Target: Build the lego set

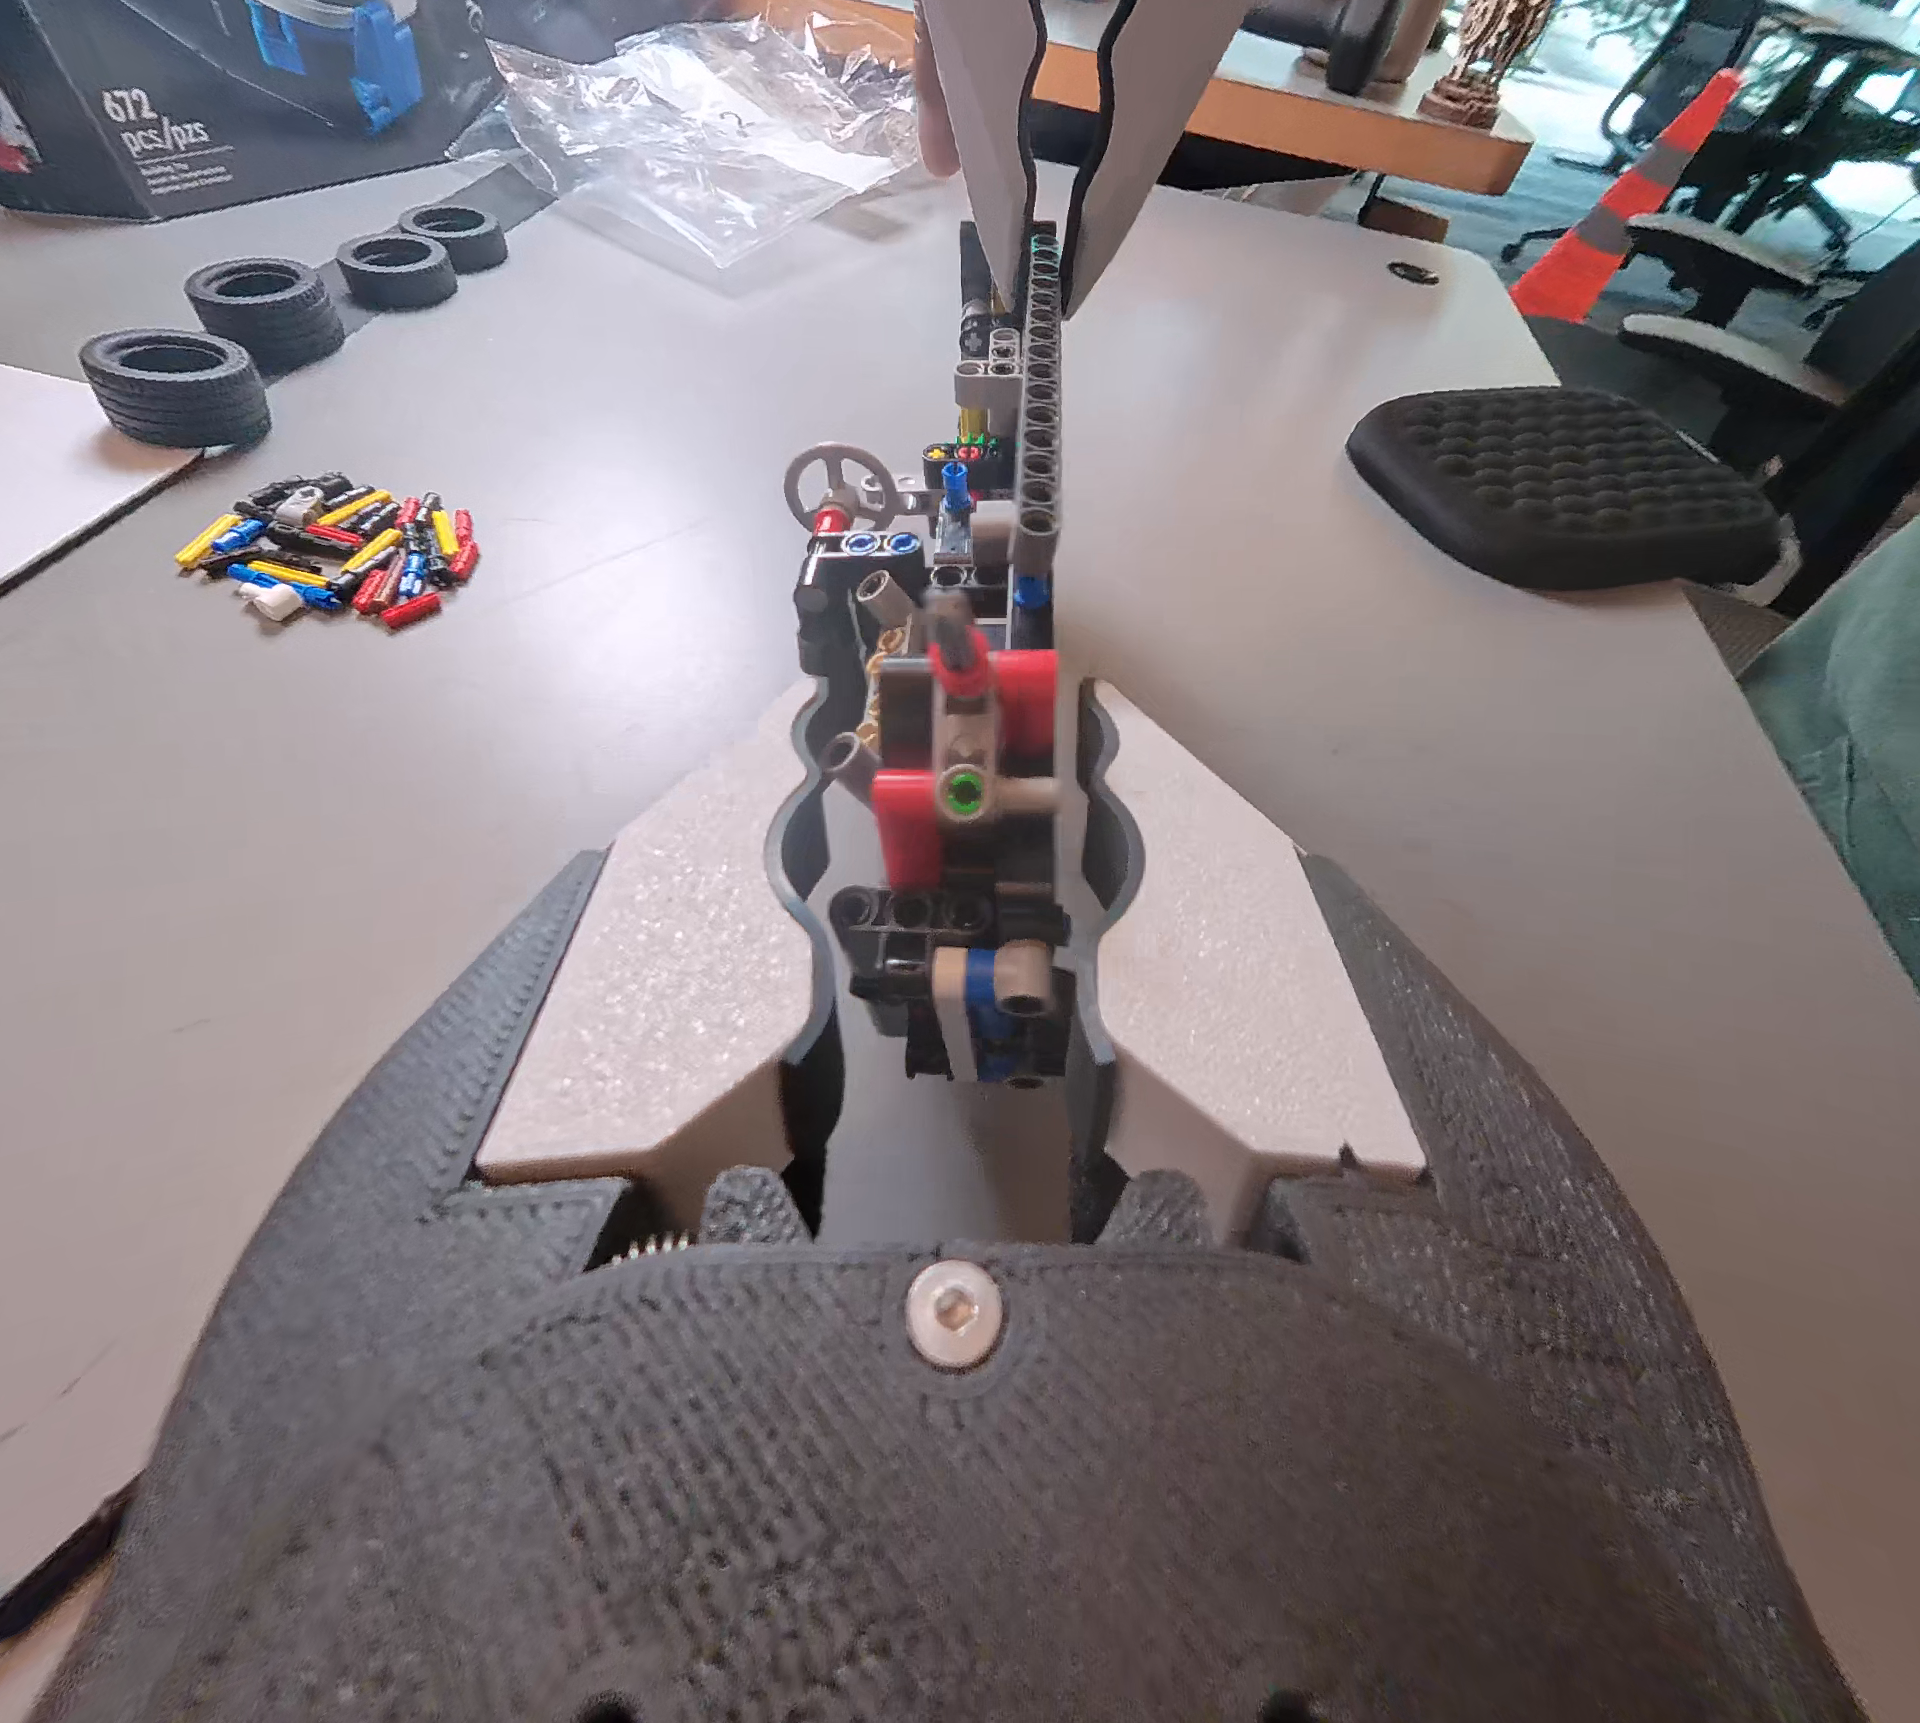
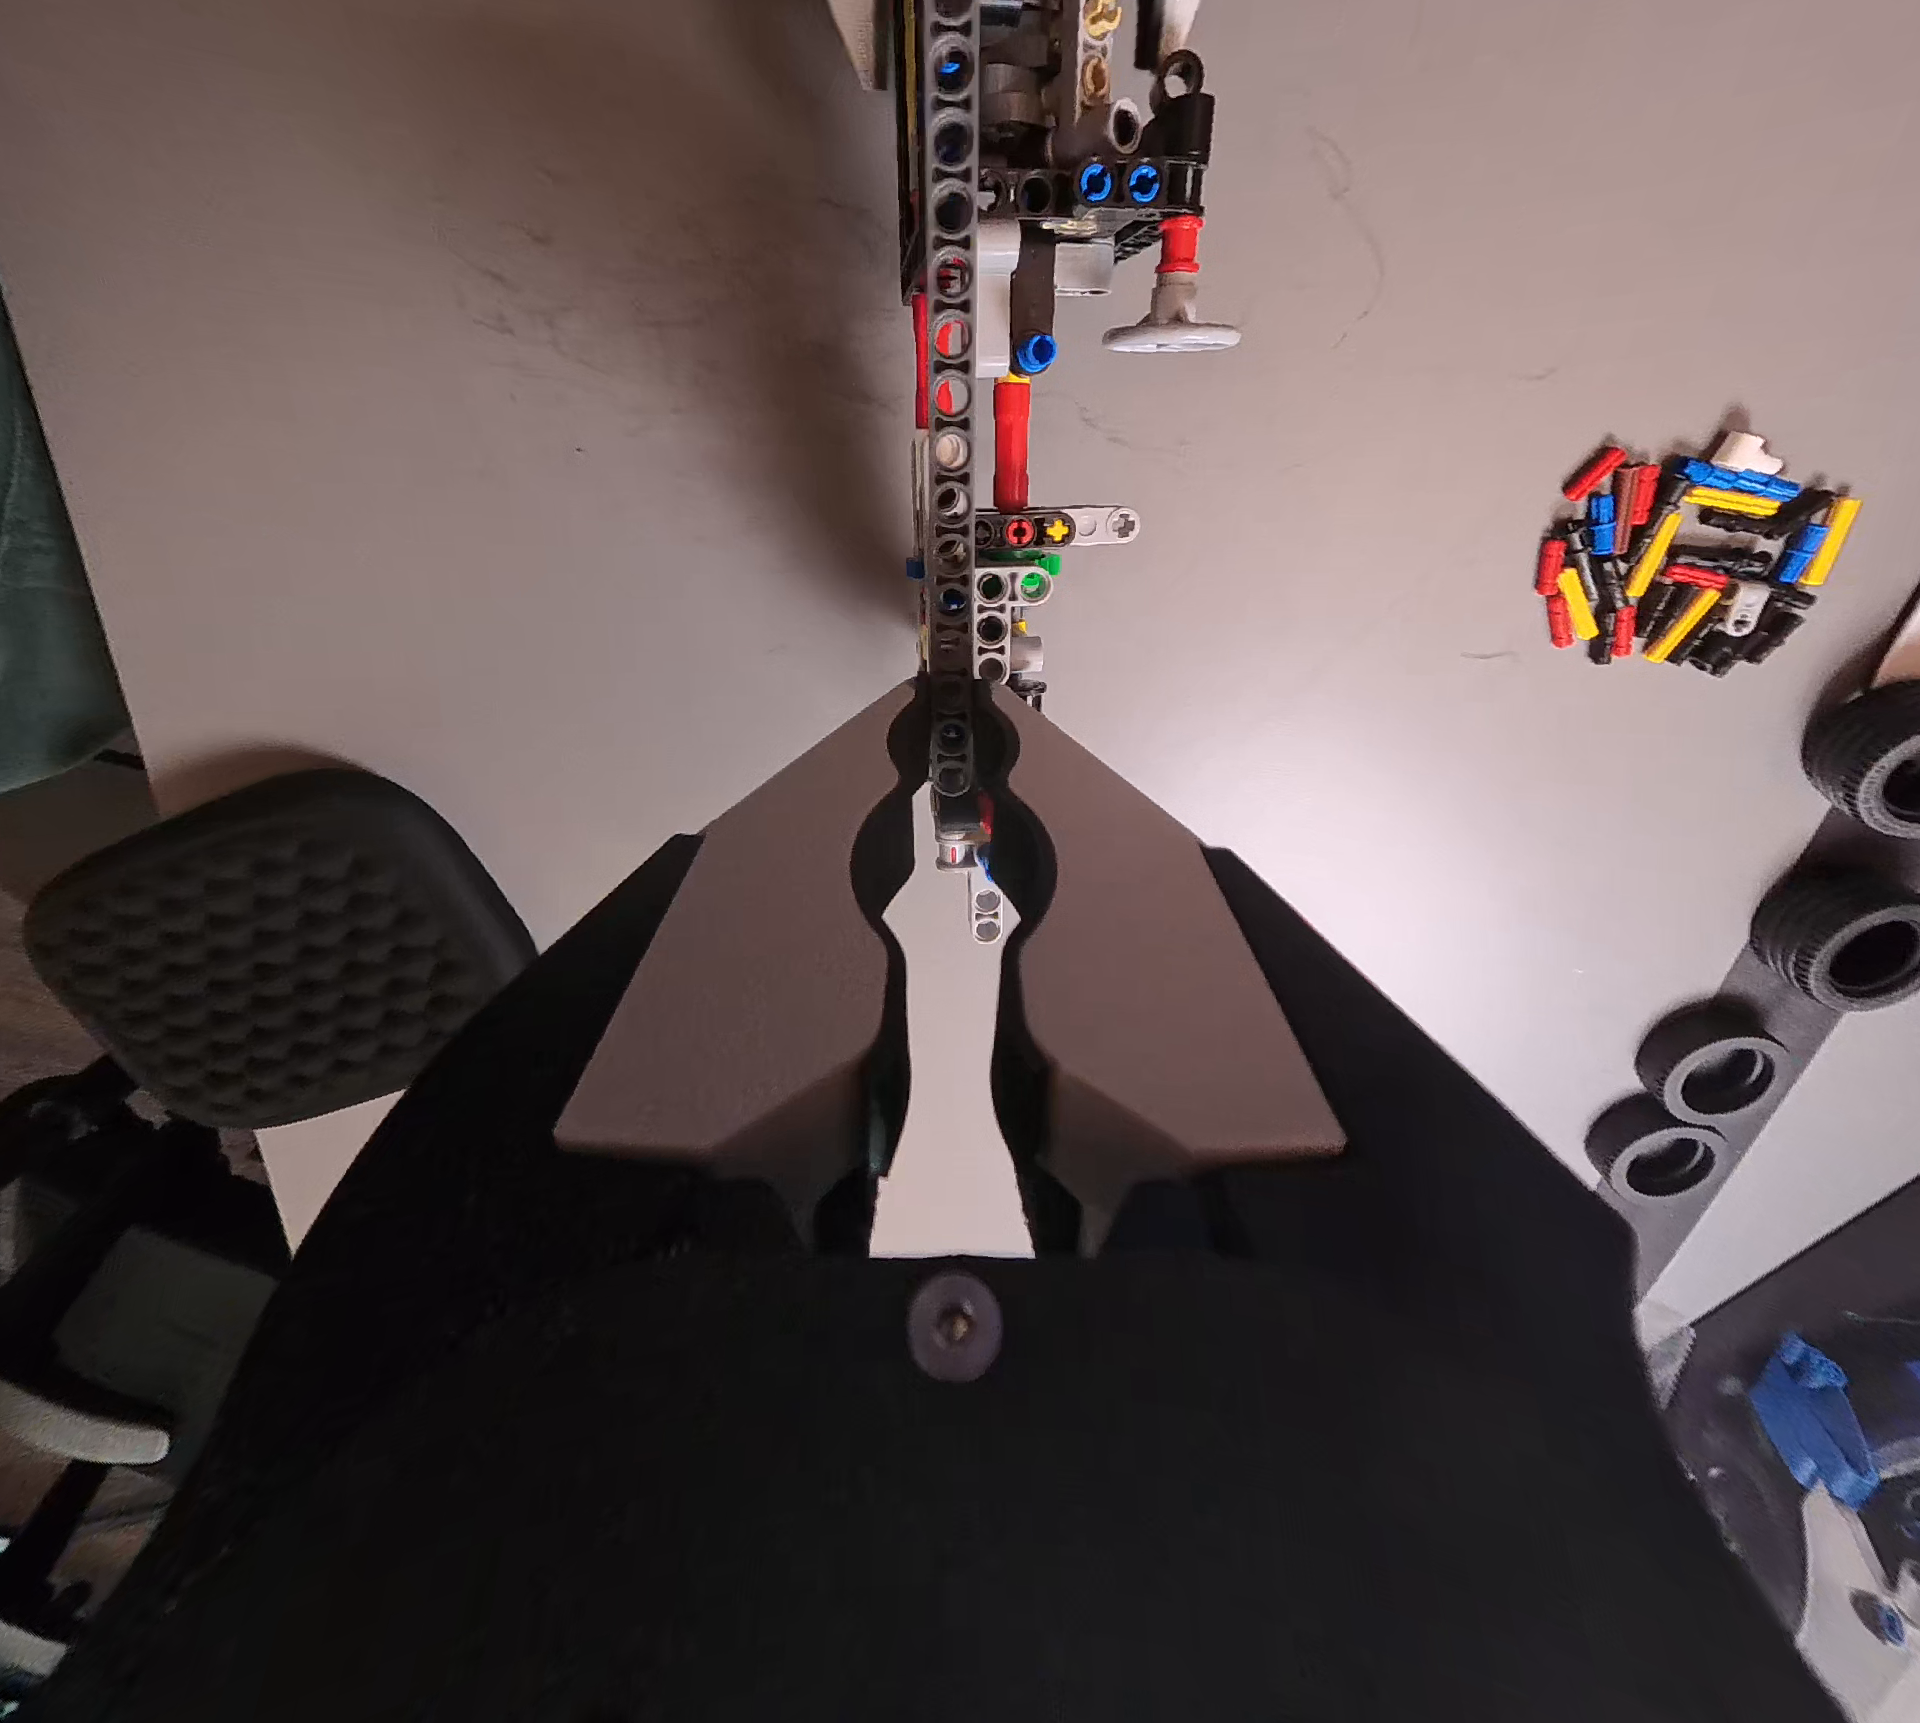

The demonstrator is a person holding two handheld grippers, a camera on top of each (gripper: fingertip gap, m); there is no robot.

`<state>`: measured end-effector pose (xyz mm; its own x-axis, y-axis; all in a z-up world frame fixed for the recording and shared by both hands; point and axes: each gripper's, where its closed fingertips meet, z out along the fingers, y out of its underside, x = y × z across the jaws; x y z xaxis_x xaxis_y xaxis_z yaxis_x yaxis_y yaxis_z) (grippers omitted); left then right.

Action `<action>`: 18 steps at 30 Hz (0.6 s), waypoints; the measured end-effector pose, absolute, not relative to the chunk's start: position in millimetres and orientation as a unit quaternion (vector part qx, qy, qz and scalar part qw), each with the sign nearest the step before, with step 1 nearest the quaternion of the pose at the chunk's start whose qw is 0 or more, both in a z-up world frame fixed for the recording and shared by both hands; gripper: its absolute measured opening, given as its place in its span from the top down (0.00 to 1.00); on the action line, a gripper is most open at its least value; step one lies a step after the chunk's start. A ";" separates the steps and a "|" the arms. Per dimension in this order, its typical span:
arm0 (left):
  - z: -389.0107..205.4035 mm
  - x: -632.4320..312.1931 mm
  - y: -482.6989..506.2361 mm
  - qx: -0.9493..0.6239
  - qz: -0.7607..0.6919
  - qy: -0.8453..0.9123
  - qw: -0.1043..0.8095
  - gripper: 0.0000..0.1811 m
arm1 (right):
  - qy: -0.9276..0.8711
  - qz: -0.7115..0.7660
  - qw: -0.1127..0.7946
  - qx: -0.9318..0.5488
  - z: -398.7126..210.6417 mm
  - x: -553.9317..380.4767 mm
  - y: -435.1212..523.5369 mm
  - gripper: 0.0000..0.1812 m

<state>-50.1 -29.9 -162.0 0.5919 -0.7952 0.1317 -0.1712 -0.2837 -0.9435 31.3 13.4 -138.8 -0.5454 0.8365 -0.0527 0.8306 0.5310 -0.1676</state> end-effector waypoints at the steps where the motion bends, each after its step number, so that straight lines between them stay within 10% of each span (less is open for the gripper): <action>1: -161.4 -51.0 -30.0 -0.739 -0.305 0.328 0.504 0.73 | -0.874 0.087 0.019 -0.477 -138.8 30.6 13.8 0.98; 18: -155.6 -44.7 -42.2 -0.718 -0.224 0.377 0.541 0.79 | -0.882 0.080 0.034 -0.464 -139.6 40.0 -1.7 0.98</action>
<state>-44.7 -42.2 -155.6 0.6159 -0.7832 -0.0852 -0.2984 -0.1318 -0.9453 40.0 -1.7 -139.6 -0.5672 0.8234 -0.0155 0.8126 0.5565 -0.1729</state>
